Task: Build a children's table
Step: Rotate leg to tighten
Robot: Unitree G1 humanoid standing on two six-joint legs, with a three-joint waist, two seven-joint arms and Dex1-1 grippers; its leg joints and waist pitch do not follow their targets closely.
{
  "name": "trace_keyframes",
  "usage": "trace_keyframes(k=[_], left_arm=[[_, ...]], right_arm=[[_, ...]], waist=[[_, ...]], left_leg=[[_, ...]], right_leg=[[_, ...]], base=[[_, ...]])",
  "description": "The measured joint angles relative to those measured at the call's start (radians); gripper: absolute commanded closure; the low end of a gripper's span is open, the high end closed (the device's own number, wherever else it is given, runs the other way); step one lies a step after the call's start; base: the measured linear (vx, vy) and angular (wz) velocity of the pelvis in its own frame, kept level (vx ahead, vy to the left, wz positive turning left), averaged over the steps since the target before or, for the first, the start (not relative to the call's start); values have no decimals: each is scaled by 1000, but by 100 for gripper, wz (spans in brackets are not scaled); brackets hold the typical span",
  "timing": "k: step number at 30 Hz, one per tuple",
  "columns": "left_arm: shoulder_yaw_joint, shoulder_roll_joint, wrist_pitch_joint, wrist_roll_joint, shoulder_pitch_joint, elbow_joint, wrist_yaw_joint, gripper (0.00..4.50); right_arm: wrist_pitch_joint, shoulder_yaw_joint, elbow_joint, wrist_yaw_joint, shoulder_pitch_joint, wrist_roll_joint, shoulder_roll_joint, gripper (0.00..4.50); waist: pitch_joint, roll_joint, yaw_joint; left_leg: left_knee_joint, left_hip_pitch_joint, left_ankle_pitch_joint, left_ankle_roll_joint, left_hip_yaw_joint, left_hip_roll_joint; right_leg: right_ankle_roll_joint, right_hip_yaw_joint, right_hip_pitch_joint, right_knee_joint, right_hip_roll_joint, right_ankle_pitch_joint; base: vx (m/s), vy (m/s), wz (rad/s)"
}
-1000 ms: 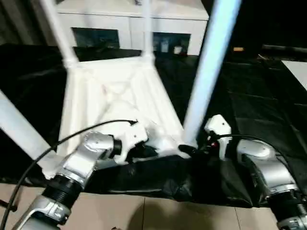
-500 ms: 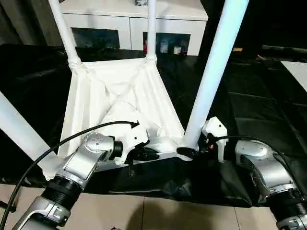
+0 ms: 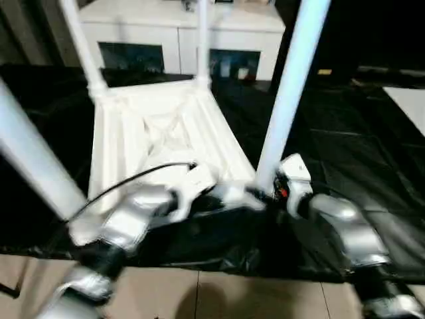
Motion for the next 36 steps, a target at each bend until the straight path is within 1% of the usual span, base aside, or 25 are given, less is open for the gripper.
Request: trace_keyframes(k=[2,3,7,8,9,10,12,14,17,20,22,24,25,26,28,31,32,34,36], left_arm=[[0,-45,16,9,-21,30,52,450],[-1,-52,17,11,-24,35,60,450],[-6,-47,-20,24,-25,42,61,450],[-7,-44,-33,29,-25,43,59,450],[-9,-40,-43,32,-25,43,57,450],[-13,-34,-52,33,-25,42,56,450],[-14,-23,-67,34,-25,42,52,450],[-13,-13,-71,34,-25,38,46,450],[-15,-1,-84,36,-25,37,30,450],[-18,11,-110,41,-24,39,15,450],[-24,25,-152,43,-26,55,-3,450],[-25,48,-206,44,-29,79,-21,450],[-22,60,-222,44,-31,87,-27,450],[-20,65,-230,44,-39,100,-33,450],[-19,70,-243,44,-53,125,-39,450],[-21,70,-285,48,-59,150,-50,450],[-22,74,-310,48,-59,158,-70,450],[-26,83,-342,42,-57,159,-123,450],[-39,104,-388,30,-53,160,-201,450]], right_arm=[[24,-31,17,-102,-20,-7,41,191],[25,-41,18,-129,-21,-7,54,191],[11,-45,21,-166,-25,-13,77,192],[-1,-48,22,-169,-25,-15,81,157],[-7,-50,22,-169,-24,-15,83,136],[-14,-52,21,-169,-23,-14,86,123],[-29,-55,12,-163,-15,-1,96,114],[-33,-48,6,-149,-13,-1,89,89],[-41,-18,-19,-77,6,-3,27,89],[-44,-9,-85,62,52,27,-49,89],[-69,-5,-162,210,119,67,-156,89],[-95,2,-221,364,214,109,-254,89],[-97,1,-222,398,239,119,-273,89],[-97,-7,-222,425,257,132,-287,89],[-97,-28,-223,439,261,149,-292,89],[-97,-76,-251,443,259,188,-293,89],[-98,-83,-267,453,259,200,-300,89],[-101,-81,-274,468,266,206,-312,89],[-107,-61,-274,496,289,204,-338,89]], waist=[[0,0,-1],[0,0,-2],[1,2,-3],[0,2,-3],[0,3,-2],[0,3,-1],[1,3,-2],[1,3,-3],[1,4,0],[1,4,3],[1,4,9],[1,5,9],[1,5,7],[2,9,1],[4,13,-4],[4,15,0],[4,16,1],[4,16,3],[4,16,16]], left_leg=[[0,-1,0,0,-1,-1],[0,-1,0,0,-1,-1],[-1,-3,0,0,-3,-1],[-2,-6,0,0,-3,-1],[-2,-7,0,0,-3,-1],[-2,-8,0,0,-3,-1],[-2,-8,0,-1,-3,0],[-3,-9,1,-1,-3,0],[-3,-10,1,-1,-2,0],[-3,-10,1,-1,-2,0],[-3,-10,1,-1,-2,0],[-3,-9,1,-1,-2,1],[-3,-9,1,-1,-2,1],[-3,-9,1,-1,-2,1],[-3,-9,1,-1,-2,1],[-3,-9,1,-1,-3,1],[-3,-9,1,-1,-3,1],[-3,-10,1,-1,-3,1],[-3,-11,1,-1,-3,1]], right_leg=[[0,0,-1,-1,0,0],[0,0,-1,-1,0,0],[1,0,-3,-1,0,0],[1,-1,-5,-1,0,1],[1,0,-7,0,0,2],[2,0,-7,0,0,5],[2,-1,-8,0,1,8],[2,-1,-9,0,1,8],[0,-1,-9,0,1,9],[2,-1,-9,0,1,7],[5,-1,-8,-1,1,6],[6,-1,-7,-1,1,4],[6,-1,-7,-1,1,4],[5,-1,-7,-1,1,5],[4,-1,-8,-1,1,6],[6,-3,-8,-1,1,5],[6,-2,-8,-1,1,5],[3,-3,-8,-1,1,6],[5,-4,-8,-1,0,4]], base=[[0,0,0],[0,0,0],[0,0,0],[0,0,0],[0,0,0],[0,0,0],[0,0,0],[0,0,0],[0,0,0],[0,0,0],[0,0,0],[0,0,0],[0,0,0],[0,0,0],[0,0,0],[0,0,0],[0,0,0],[0,0,0],[0,0,0]])
